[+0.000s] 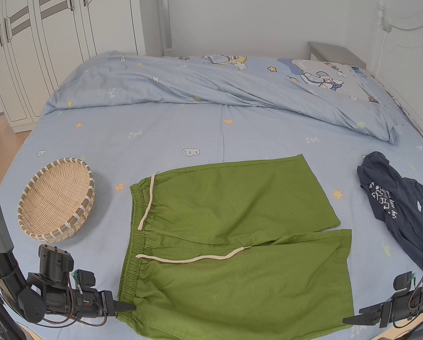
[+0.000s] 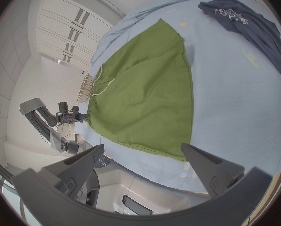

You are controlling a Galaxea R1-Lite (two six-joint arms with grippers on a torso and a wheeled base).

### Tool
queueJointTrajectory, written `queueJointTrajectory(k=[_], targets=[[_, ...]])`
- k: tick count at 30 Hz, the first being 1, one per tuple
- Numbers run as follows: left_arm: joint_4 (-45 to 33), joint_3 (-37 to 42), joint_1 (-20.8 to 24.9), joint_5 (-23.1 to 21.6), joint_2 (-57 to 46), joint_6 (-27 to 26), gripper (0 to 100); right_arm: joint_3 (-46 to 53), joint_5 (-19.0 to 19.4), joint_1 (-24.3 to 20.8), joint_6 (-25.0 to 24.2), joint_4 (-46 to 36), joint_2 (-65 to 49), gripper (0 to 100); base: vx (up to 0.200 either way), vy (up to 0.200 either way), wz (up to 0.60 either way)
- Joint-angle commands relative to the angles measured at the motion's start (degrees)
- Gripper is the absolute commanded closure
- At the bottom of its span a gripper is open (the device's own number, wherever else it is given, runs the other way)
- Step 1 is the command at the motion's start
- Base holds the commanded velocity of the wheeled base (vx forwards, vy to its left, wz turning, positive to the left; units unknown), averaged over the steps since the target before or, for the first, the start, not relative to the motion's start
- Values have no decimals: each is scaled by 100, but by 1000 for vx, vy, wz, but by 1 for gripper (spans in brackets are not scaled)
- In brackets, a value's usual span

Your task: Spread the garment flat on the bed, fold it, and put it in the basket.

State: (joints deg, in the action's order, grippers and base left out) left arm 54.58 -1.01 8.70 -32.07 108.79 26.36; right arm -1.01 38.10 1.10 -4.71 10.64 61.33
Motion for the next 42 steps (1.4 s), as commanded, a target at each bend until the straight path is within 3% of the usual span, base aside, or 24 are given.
queueJointTrajectory(k=[1, 5, 9, 17, 24, 31, 32, 42], targets=[[-26, 101, -62, -9, -103, 10, 100, 22, -39, 172, 49, 52, 722, 0, 0, 0, 0], [-88, 101, -53, -18, -130, 10, 100, 22, -215, 268, 462, 237, 1513, 0, 0, 0, 0], [-79, 101, -62, -18, -139, 10, 100, 75, -391, 259, 471, 456, 1707, 0, 0, 0, 0], [-96, 101, -71, -18, -218, 19, 100, 92, -391, -66, 462, 764, 2410, 0, 0, 0, 0], [-88, 101, -62, -18, -227, 19, 100, 84, -364, -646, 444, 1089, 2744, 0, 0, 0, 0], [-96, 101, -27, -18, -227, 27, 100, 84, -364, -672, 444, 1414, 3025, 0, 0, 0, 0], [-96, 101, -27, -18, -227, 27, 100, 84, -364, -672, 444, 1414, 3025, 100, 0, 0, 0], [-105, 101, -35, -18, -227, 19, 100, 92, -373, -584, 435, 1379, 2770, 100, 0, 0, 0]])
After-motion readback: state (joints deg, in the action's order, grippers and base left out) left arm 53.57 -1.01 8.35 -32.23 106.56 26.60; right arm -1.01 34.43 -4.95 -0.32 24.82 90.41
